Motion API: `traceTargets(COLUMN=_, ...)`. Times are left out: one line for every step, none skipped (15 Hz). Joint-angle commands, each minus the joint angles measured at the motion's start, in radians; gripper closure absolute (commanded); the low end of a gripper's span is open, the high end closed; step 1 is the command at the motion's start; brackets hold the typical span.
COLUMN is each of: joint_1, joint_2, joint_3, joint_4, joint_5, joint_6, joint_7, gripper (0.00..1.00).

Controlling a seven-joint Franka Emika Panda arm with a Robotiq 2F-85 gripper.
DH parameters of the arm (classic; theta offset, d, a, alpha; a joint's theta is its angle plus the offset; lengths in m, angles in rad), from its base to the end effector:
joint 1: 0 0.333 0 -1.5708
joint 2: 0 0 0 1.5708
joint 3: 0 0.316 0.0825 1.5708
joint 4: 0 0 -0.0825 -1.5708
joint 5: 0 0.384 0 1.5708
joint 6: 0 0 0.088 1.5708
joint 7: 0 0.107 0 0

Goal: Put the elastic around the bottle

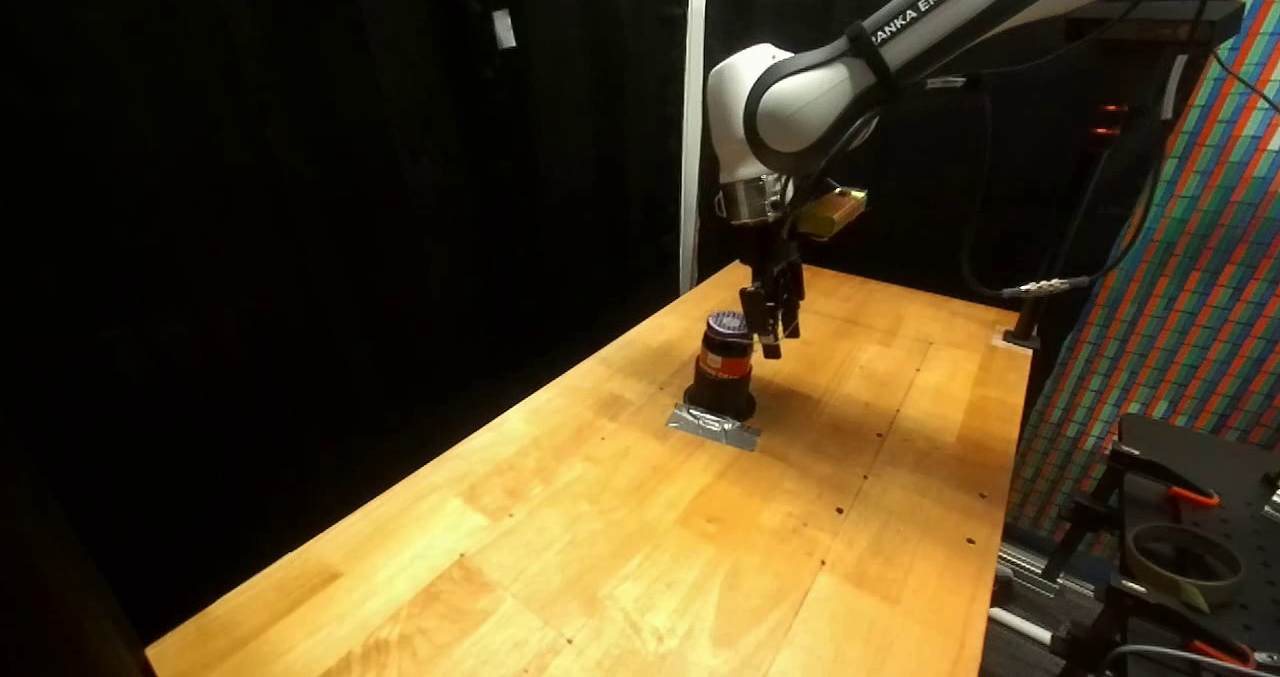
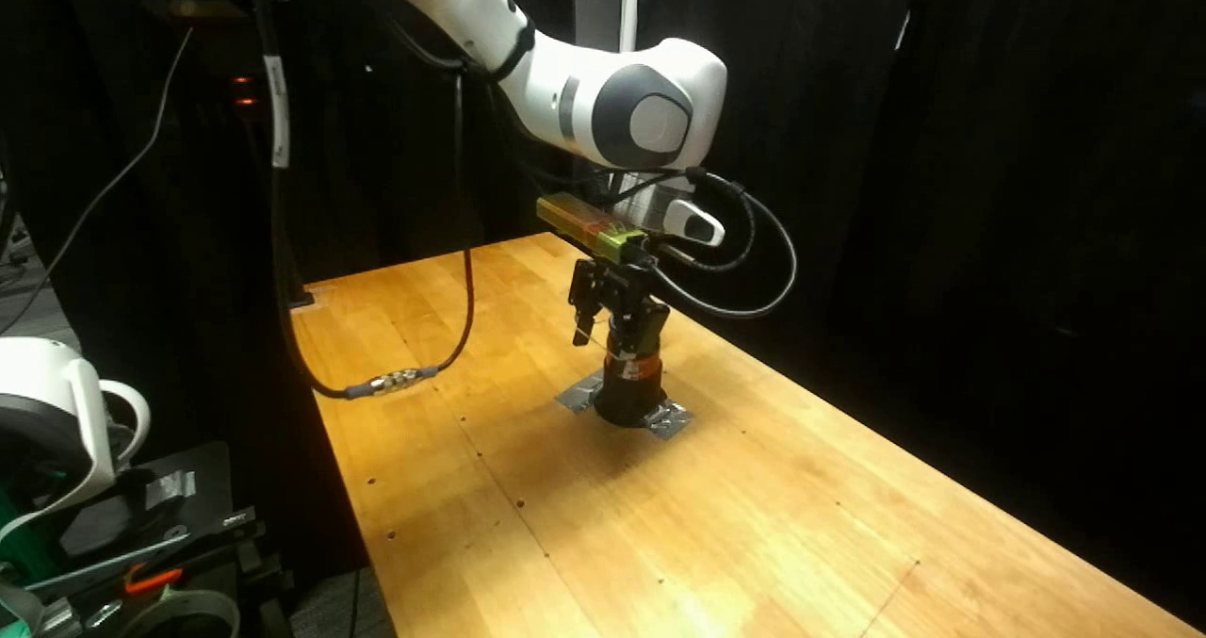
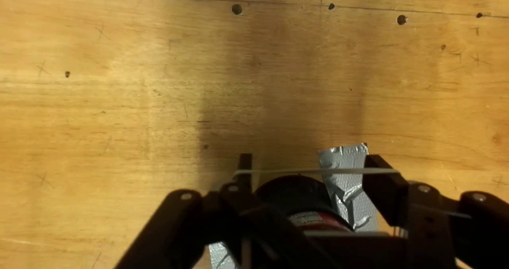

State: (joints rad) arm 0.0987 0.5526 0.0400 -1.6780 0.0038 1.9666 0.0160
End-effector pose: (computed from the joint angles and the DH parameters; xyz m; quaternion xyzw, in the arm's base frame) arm 0.6412 0.0874 0.2625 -0.9895 -0.0583 0.1320 0.0022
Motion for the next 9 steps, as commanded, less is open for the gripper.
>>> traceTargets(joint_1=-0.003, joint_2=-0.150, joint_3=-0.001, joint_4=-0.242, joint_5=-0.024, joint_6=0.186, joint_7=-0.002, gripper=0.58)
traceTargets(joint_1=-0.001, joint_2=-0.174, joint_3=-0.003, joint_4=-0.290, joint_5=-0.027, joint_6=0.264, joint_7=0.006, gripper=0.67)
traceTargets(joint_1=0.000, joint_2=-0.199, joint_3=-0.003, joint_4=-0.339, joint_5=-0.029, joint_6=0.335, joint_7=0.009, gripper=0.73)
traceTargets(joint_1=0.000, joint_2=-0.222, joint_3=-0.004, joint_4=-0.389, joint_5=-0.030, joint_6=0.423, joint_7=0.012, gripper=0.80)
traceTargets(joint_1=0.001, joint_2=-0.244, joint_3=-0.005, joint_4=-0.439, joint_5=-0.035, joint_6=0.508, joint_7=0.015, gripper=0.87)
traceTargets(joint_1=0.006, joint_2=-0.269, joint_3=-0.010, joint_4=-0.492, joint_5=-0.051, joint_6=0.595, joint_7=0.021, gripper=0.88)
traceTargets(joint_1=0.010, joint_2=-0.287, joint_3=-0.015, joint_4=-0.545, joint_5=-0.072, joint_6=0.679, joint_7=0.027, gripper=0.93)
traceTargets(joint_1=0.015, joint_2=-0.309, joint_3=-0.023, joint_4=-0.600, joint_5=-0.097, joint_6=0.762, joint_7=0.040, gripper=0.95)
traceTargets(joint_1=0.021, joint_2=-0.327, joint_3=-0.033, joint_4=-0.656, joint_5=-0.124, joint_6=0.840, joint_7=0.057, gripper=0.97)
